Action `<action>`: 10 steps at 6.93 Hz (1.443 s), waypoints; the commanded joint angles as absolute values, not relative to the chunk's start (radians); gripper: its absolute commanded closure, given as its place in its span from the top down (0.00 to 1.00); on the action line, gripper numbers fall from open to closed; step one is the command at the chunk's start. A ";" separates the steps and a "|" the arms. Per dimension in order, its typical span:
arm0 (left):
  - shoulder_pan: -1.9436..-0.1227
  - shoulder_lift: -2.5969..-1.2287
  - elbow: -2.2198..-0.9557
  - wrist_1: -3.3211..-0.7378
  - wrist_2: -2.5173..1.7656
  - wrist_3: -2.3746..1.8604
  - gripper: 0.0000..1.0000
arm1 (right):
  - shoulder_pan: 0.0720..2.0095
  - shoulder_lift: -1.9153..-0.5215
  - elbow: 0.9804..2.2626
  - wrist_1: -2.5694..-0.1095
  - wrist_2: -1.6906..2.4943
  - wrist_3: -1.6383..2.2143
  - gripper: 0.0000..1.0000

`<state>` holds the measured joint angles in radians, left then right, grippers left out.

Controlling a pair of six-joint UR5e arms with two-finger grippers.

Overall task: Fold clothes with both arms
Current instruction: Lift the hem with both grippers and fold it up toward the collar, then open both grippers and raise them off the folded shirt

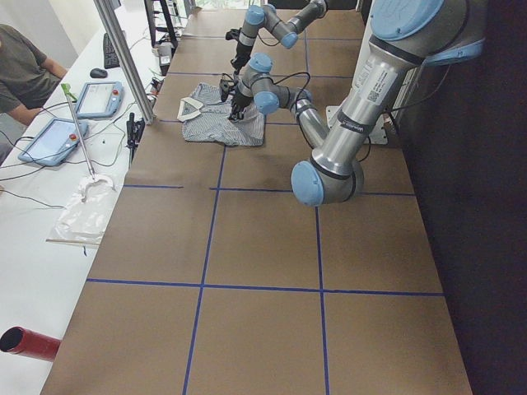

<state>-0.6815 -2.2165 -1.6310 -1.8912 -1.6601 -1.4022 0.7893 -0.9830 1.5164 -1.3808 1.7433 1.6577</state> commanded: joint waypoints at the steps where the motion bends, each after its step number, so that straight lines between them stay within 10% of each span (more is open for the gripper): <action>1: -0.715 -2.291 -1.467 -1.983 -1.658 -1.384 0.00 | 0.856 -0.817 1.195 -1.254 1.764 1.603 0.00; 5: -0.718 -2.368 -1.228 -2.146 -1.658 -1.365 0.00 | 0.874 -0.724 0.958 -1.138 1.764 1.545 0.13; 6: -0.719 -2.368 -1.217 -2.167 -1.658 -1.361 0.32 | 0.873 -0.721 0.951 -1.126 1.760 1.549 0.76; 10: -0.793 -2.358 -1.215 -2.226 -1.701 -1.348 0.50 | 0.891 -0.802 1.099 -1.126 1.773 1.562 0.75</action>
